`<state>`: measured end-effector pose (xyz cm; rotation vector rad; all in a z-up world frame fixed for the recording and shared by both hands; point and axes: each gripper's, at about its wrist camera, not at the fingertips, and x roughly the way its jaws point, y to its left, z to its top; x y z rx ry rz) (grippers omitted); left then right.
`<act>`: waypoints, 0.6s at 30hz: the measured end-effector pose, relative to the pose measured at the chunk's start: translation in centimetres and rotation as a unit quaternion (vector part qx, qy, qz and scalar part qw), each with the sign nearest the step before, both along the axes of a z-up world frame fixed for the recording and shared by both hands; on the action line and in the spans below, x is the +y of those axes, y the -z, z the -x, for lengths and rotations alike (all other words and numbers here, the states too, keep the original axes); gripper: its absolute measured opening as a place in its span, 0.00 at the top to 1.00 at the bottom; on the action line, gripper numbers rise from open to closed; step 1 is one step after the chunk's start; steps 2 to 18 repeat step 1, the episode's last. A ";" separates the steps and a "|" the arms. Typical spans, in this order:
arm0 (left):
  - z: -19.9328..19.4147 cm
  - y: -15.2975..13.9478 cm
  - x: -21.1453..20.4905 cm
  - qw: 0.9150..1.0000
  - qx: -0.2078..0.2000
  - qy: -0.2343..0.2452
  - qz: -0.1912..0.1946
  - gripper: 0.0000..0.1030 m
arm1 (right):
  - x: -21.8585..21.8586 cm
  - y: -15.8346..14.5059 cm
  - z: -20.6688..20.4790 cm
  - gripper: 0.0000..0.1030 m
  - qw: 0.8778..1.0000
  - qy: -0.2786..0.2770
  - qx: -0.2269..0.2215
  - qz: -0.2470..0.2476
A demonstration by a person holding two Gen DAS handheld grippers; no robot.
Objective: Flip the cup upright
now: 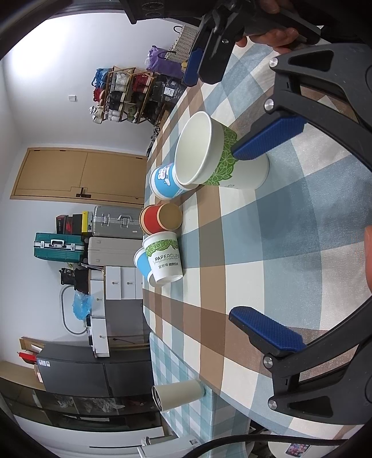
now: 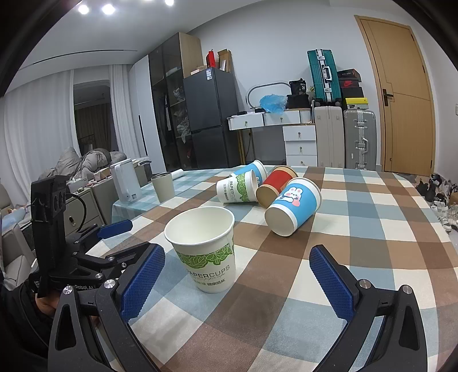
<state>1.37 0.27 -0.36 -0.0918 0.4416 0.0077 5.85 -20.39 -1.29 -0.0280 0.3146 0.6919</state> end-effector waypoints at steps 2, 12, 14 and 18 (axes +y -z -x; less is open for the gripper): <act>0.0 0.0 -0.1 1.000 0.000 0.000 0.000 0.01 | 0.0 0.0 0.0 0.00 1.000 0.000 0.000 0.000; 0.0 0.0 -0.1 1.000 0.000 0.000 0.000 0.01 | 0.0 0.0 0.0 0.00 1.000 0.000 0.000 0.000; 0.0 0.0 -0.1 1.000 0.000 0.000 0.000 0.01 | 0.0 0.0 0.0 0.00 1.000 0.000 0.000 0.000; 0.0 0.0 -0.1 1.000 0.000 0.000 0.000 0.01 | 0.0 0.0 0.0 0.00 1.000 0.000 0.000 0.000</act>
